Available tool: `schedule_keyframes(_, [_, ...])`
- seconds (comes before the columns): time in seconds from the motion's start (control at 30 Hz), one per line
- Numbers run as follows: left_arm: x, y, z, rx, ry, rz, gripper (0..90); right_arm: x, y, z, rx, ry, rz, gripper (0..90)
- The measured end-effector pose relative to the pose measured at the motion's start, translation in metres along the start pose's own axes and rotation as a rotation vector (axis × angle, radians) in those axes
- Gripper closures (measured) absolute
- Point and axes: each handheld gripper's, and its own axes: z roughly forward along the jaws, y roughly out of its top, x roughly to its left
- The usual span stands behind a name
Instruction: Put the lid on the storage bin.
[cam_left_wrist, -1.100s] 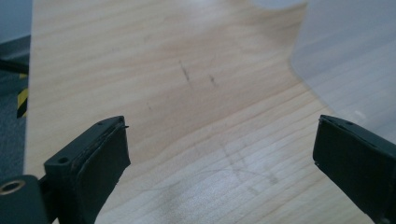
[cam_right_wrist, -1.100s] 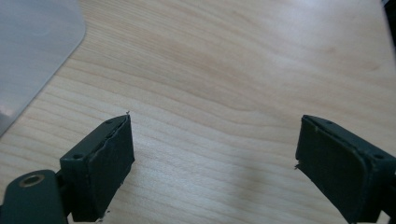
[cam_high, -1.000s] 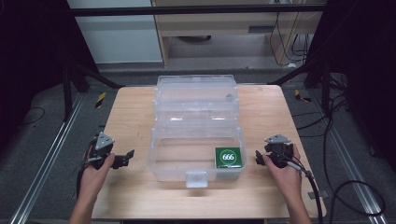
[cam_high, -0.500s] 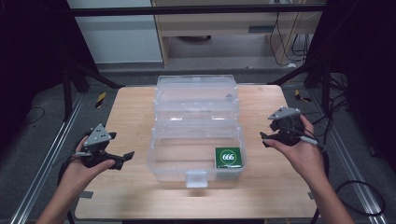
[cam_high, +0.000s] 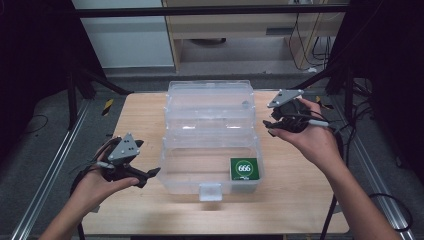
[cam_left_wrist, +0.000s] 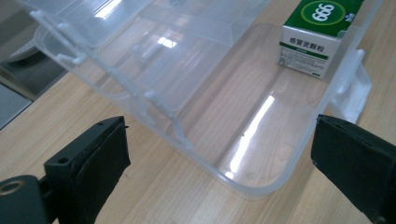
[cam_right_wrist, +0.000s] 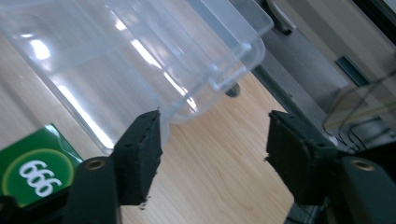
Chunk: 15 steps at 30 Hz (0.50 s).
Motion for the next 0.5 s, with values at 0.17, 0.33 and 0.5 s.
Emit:
schedule_keyframes(0.17, [-0.007, 0.008, 0.005, 0.011, -0.029, 0.031, 3.7, 0.001, 0.017, 0.003, -0.018, 0.035, -0.044, 43.1])
schedule_keyframes(0.33, [-0.011, 0.013, 0.009, 0.016, -0.042, 0.053, 4.2, 0.003, 0.031, 0.008, -0.037, 0.069, -0.101, 48.7])
schedule_keyframes(0.5, [-0.017, 0.017, 0.014, 0.017, -0.062, 0.069, 4.3, 0.007, 0.041, 0.016, -0.046, 0.100, -0.147, 49.2])
